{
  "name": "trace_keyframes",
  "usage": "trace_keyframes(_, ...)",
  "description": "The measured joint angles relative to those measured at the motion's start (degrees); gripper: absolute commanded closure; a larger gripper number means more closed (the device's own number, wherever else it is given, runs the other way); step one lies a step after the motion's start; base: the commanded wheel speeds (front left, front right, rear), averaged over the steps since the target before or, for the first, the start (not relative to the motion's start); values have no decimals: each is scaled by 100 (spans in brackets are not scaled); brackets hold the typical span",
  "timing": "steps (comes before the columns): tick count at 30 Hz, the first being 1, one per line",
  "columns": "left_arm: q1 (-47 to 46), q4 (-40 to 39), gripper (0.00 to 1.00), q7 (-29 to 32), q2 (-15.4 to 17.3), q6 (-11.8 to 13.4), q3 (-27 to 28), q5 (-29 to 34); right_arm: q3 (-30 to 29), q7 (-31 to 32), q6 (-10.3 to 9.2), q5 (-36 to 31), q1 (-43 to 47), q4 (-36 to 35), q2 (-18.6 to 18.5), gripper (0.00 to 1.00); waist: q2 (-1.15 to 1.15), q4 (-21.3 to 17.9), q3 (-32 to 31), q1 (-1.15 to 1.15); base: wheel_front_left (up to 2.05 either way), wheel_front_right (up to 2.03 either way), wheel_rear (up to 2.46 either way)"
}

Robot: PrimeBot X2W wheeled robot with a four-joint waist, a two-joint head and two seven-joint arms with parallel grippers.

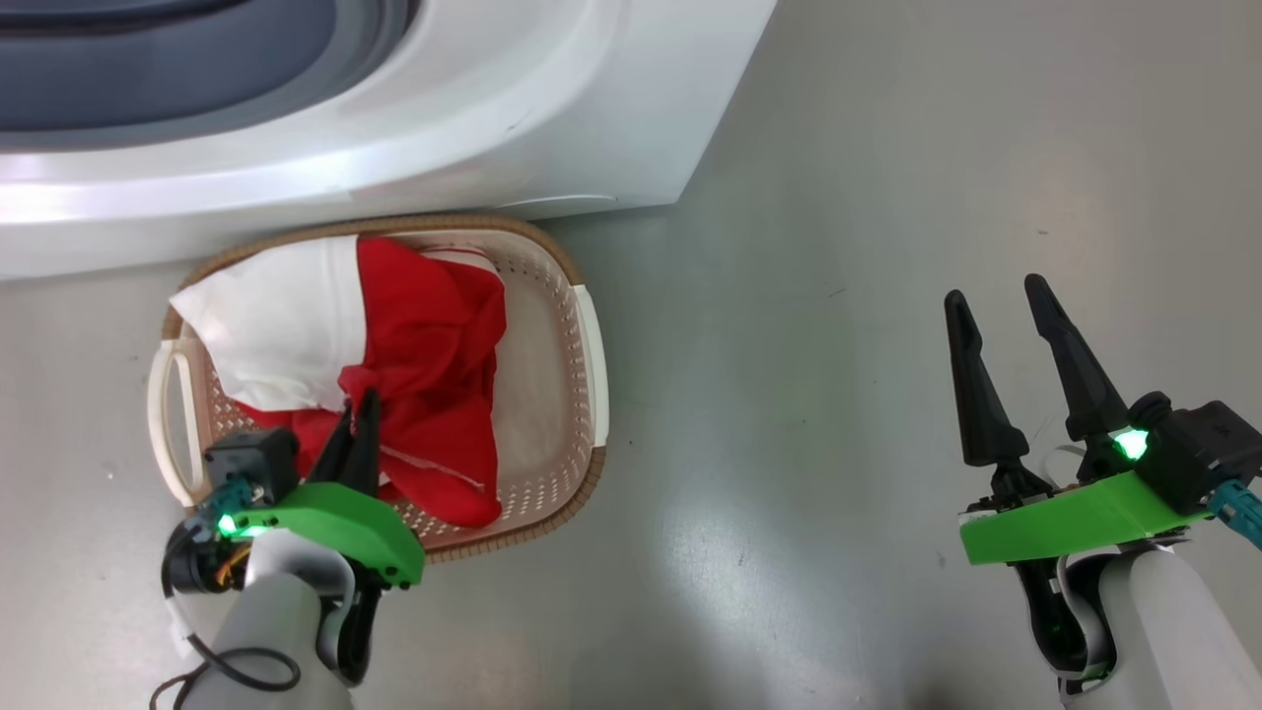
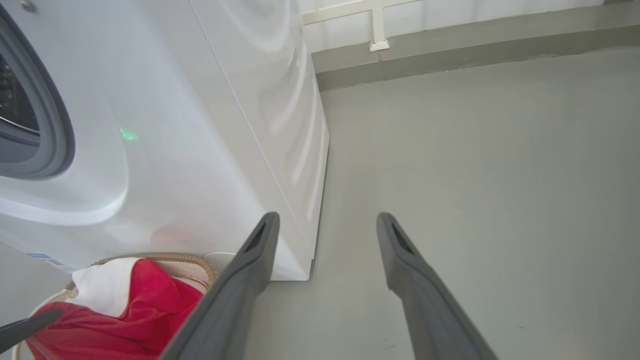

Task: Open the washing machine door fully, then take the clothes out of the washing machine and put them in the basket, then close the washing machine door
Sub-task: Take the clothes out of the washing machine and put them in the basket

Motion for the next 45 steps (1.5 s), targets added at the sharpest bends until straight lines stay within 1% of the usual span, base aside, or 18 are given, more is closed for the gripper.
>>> trace_keyframes(2,-47,31,100,0,0,0,-12,-4,0,0,0,0,-1,-4,-4,0,0,2,30,0,0,0,0)
trace_keyframes(3,-82,40,97,0,0,1,-14,-7,-1,0,0,0,-2,-10,-8,0,0,3,44,0,0,0,0)
trace_keyframes(4,-114,47,87,0,0,2,-13,-12,-3,0,0,0,-4,-15,-12,0,0,5,59,0,0,0,0)
trace_keyframes(7,-189,93,62,0,0,47,-3,-12,-5,0,0,-1,-7,-32,-20,0,0,11,102,0,0,0,0)
trace_keyframes(8,-204,104,54,0,0,49,0,-12,-5,0,0,-1,-7,-32,-24,0,0,12,115,0,0,0,0)
trace_keyframes(9,-211,110,50,0,0,49,3,-12,-5,0,0,-1,-8,-32,-30,0,0,14,125,0,0,0,0)
trace_keyframes(10,-211,116,42,0,0,49,4,-11,-7,0,0,-1,-8,-32,-35,0,0,16,131,0,0,0,0)
trace_keyframes(12,-213,133,20,0,0,51,11,-11,-7,0,0,-1,-8,-32,-38,0,0,18,133,0,0,0,0)
trace_keyframes(14,-214,143,2,0,0,51,14,-11,-5,0,0,-1,-8,-27,-40,0,0,20,125,0,0,0,0)
trace_keyframes(15,-214,146,0,0,0,52,14,-11,-5,0,0,-1,-8,-27,-41,0,0,21,116,0,0,0,0)
trace_keyframes(23,-214,155,0,0,-1,52,33,-11,12,0,0,-1,-8,12,-42,0,0,30,-3,0,0,0,0)
trace_keyframes(32,-148,37,0,0,-1,51,210,1,69,1,0,0,-7,101,-51,0,0,36,-299,0,0,0,0)
trace_keyframes(36,21,-152,0,0,-1,48,326,43,78,0,0,0,4,155,-98,0,0,38,-496,0,0,0,0)
trace_keyframes(38,115,-268,0,0,-1,42,363,163,83,0,0,1,22,187,-110,0,0,39,-608,0,0,0,0)
trace_keyframes(45,555,-926,0,0,0,12,568,386,100,1,0,10,275,288,-135,0,0,60,-1118,0,0,0,0)
